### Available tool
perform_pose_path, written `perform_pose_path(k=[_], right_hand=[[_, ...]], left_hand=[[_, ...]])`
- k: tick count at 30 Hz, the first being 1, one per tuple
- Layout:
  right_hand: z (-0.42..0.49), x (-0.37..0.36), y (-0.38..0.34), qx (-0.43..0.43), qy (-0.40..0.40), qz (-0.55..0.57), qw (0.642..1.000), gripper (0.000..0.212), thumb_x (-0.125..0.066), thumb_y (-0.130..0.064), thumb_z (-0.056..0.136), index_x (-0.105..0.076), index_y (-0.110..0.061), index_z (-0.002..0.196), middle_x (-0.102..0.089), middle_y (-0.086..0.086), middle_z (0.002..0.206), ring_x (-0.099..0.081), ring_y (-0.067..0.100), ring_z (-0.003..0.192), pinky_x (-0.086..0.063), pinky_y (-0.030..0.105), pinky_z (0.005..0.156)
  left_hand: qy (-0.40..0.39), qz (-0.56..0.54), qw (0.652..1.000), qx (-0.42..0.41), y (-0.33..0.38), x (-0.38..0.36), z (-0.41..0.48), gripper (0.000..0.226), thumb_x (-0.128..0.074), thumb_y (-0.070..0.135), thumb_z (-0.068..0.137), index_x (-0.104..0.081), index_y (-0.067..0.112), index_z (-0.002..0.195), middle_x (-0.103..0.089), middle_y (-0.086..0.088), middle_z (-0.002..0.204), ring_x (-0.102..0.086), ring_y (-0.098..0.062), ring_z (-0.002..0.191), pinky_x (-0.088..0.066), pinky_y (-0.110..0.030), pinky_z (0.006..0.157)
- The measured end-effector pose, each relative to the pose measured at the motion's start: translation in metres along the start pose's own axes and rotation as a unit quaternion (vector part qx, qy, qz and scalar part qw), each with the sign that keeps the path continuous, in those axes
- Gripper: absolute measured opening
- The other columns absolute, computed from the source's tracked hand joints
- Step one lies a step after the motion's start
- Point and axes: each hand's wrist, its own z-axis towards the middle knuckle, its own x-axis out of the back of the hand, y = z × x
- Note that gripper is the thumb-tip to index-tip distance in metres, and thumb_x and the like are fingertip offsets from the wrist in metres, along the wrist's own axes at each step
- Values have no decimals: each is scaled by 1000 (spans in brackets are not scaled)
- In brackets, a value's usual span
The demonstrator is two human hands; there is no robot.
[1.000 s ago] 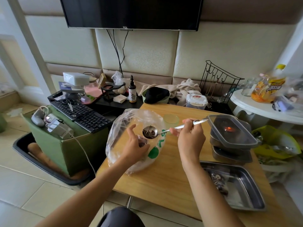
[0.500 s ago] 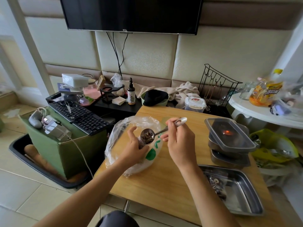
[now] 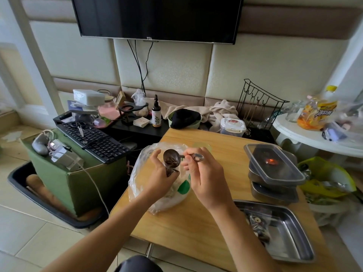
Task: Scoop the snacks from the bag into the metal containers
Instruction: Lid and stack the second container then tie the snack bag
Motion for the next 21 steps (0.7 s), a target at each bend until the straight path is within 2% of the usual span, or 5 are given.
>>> perform_pose_path(k=[4, 6, 12, 18, 21], right_hand=[[0, 2, 1, 6, 15, -10, 1000, 28, -43, -20, 111, -64, -2, 111, -62, 6, 99, -71, 18, 79, -58, 29, 67], [0, 2, 2, 4, 3, -9, 1000, 29, -43, -21, 111, -64, -2, 110, -61, 5, 99, -71, 19, 78, -57, 28, 66], [-1, 4, 3, 11, -5, -12, 1000, 31, -43, -24, 111, -65, -2, 111, -61, 3, 99, -70, 18, 77, -57, 29, 65], [-1, 5, 4, 0, -10, 13, 1000, 27, -44, -23, 111, -64, -5, 111, -60, 2, 100, -71, 20, 79, -59, 36, 64], [-2, 3, 4, 1, -18, 2, 1000, 27, -45, -20, 110, -66, -3, 111, -61, 2, 100, -71, 21, 81, -58, 34, 67]], left_hand=[[-18, -34, 999, -9, 7, 0, -5, 87, -68, 9, 95, -4, 30, 151, -69, -5, 78, -70, -25, 72, -59, -44, 86], [-19, -40, 999, -7, 13, 0, -7, 83, -66, 7, 97, -5, 26, 149, -65, 1, 87, -70, -18, 79, -58, -41, 91], [-28, -54, 998, 30, 11, 3, -5, 84, -66, 7, 96, -6, 33, 150, -67, -20, 86, -65, -23, 75, -58, -49, 86], [-37, -37, 998, 33, 11, 4, -6, 80, -68, 12, 95, -10, 35, 145, -62, -16, 80, -61, -18, 68, -56, -33, 68], [-44, -37, 998, 28, 10, 4, -7, 77, -69, 14, 96, -12, 37, 144, -59, -9, 76, -56, -11, 60, -49, -20, 57]])
